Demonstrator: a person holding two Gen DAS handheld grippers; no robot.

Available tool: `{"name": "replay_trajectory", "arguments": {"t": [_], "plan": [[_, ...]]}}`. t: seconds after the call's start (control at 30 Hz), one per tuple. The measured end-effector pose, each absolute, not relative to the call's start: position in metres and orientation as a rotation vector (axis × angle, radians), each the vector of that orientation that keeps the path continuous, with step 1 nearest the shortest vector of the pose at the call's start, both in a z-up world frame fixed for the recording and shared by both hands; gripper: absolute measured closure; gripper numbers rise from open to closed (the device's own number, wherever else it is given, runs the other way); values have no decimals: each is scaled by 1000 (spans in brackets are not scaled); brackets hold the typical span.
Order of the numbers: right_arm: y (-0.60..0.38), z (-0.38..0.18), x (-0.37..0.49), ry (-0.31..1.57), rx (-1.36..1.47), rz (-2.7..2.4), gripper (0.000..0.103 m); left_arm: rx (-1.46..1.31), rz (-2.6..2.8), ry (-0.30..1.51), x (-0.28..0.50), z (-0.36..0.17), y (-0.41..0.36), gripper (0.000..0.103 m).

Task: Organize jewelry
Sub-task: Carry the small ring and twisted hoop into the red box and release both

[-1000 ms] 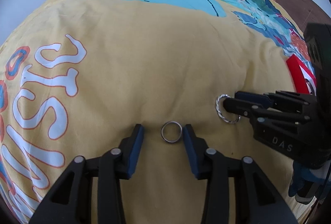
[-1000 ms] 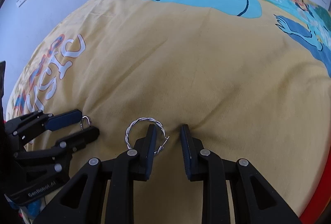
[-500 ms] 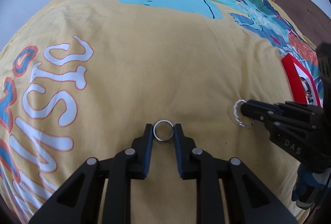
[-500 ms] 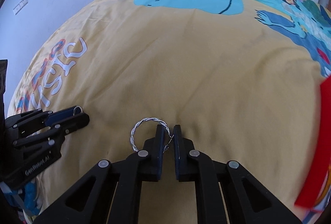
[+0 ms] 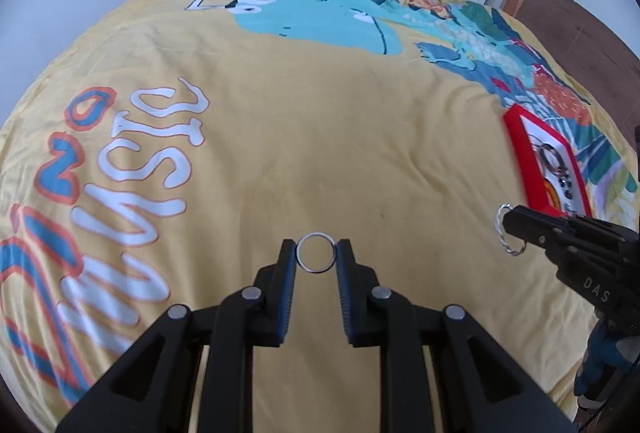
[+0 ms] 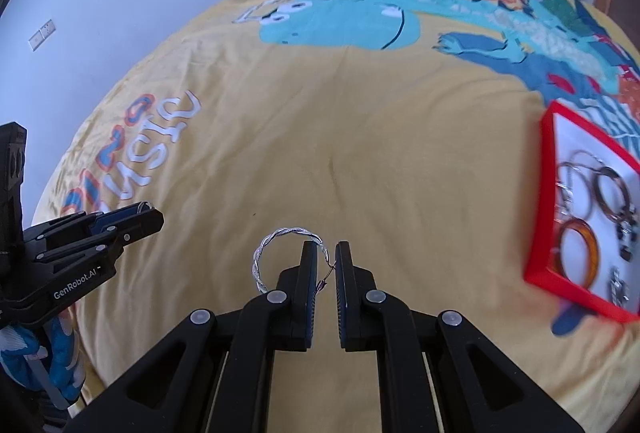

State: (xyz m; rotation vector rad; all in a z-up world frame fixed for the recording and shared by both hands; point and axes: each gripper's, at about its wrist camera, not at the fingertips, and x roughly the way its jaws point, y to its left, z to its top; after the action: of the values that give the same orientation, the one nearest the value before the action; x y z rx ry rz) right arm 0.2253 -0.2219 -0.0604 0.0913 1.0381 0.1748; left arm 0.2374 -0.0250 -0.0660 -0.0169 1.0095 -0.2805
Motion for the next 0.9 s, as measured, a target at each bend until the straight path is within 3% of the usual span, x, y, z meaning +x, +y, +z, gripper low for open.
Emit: {"name": "replay_trajectory", "arguments": {"t": [0.5,0.9], "plan": [[-242,-16,140,956,96,131,94,16,-293,933,176,-16,-42,84],[-348,-16,98,930,172,-17,94,88,-425,951,160,-8,-138,84]]}}
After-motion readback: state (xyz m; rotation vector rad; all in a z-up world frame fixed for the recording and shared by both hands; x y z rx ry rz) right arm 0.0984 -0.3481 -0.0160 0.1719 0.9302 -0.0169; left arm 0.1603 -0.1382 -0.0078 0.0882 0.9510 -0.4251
